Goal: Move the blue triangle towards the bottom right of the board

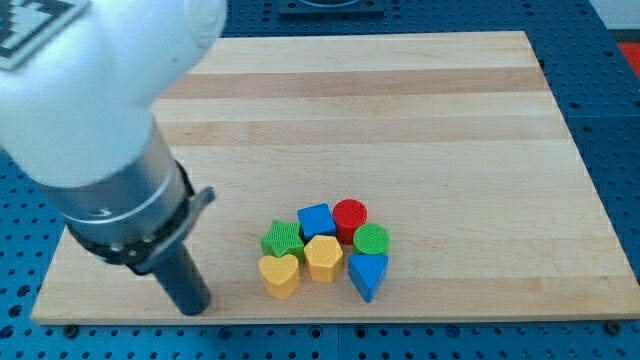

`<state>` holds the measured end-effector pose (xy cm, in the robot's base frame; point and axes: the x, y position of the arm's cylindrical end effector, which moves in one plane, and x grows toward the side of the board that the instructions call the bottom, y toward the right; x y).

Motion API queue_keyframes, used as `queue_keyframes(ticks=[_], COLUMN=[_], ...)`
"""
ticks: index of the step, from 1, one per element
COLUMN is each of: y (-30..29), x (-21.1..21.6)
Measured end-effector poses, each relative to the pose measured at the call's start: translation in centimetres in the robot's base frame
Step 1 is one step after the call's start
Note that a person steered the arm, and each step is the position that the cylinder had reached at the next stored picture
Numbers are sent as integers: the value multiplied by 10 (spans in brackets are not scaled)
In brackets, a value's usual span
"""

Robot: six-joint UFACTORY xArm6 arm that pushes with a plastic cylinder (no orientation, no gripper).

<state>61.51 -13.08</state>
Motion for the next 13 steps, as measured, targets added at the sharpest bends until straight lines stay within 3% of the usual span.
queue_keyframes(ticks=[4,6,9,13], y=[128,138,168,303], x=[-3,-37,-17,-18])
